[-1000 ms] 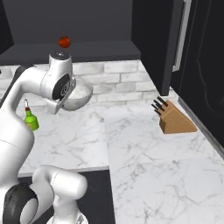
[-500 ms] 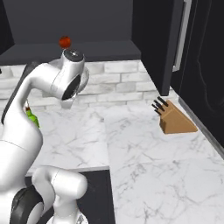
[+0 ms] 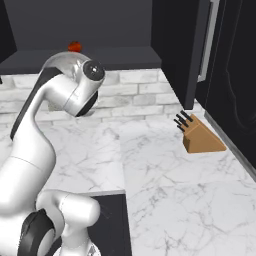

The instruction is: Pick the mug and place it in the sink. Pick the bowl and place it in the open cabinet and then close the cabinet.

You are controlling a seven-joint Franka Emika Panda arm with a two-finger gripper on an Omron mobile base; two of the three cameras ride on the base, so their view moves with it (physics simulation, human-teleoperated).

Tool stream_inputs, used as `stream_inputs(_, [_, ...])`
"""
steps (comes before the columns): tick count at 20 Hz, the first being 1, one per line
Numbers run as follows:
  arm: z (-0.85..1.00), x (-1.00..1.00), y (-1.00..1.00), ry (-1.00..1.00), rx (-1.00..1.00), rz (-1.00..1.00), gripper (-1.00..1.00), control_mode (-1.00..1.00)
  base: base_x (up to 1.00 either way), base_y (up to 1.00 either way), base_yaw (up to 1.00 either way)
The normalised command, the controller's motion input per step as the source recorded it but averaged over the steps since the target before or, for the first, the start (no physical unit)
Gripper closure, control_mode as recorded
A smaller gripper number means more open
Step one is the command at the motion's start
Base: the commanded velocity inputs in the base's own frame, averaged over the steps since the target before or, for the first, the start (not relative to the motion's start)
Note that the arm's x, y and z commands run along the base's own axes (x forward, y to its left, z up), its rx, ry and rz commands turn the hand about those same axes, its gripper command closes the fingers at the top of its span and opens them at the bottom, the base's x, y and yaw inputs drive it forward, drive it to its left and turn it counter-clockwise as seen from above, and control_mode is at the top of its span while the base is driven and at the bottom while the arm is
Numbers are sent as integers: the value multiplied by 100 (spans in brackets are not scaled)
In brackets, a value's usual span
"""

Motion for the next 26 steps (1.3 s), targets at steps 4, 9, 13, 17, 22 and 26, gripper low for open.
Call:
stream_inputs(4, [51, 73, 10, -7, -3, 5, 100, -100, 0, 0, 0])
stream_inputs(9, [47, 52, 26, -3, 0, 3, 100, -100, 0, 0, 0])
stream_inputs(13, [79, -23, -10, -18, 0, 11, 100, -100, 0, 0, 0])
stream_inputs(17, [75, -66, -40, -20, 1, 16, 100, -100, 0, 0, 0])
stream_inputs(22, [73, -70, -32, -21, 1, 17, 100, -100, 0, 0, 0])
stream_inputs(26, [76, -10, 16, -15, -5, 9, 100, -100, 0, 0, 0])
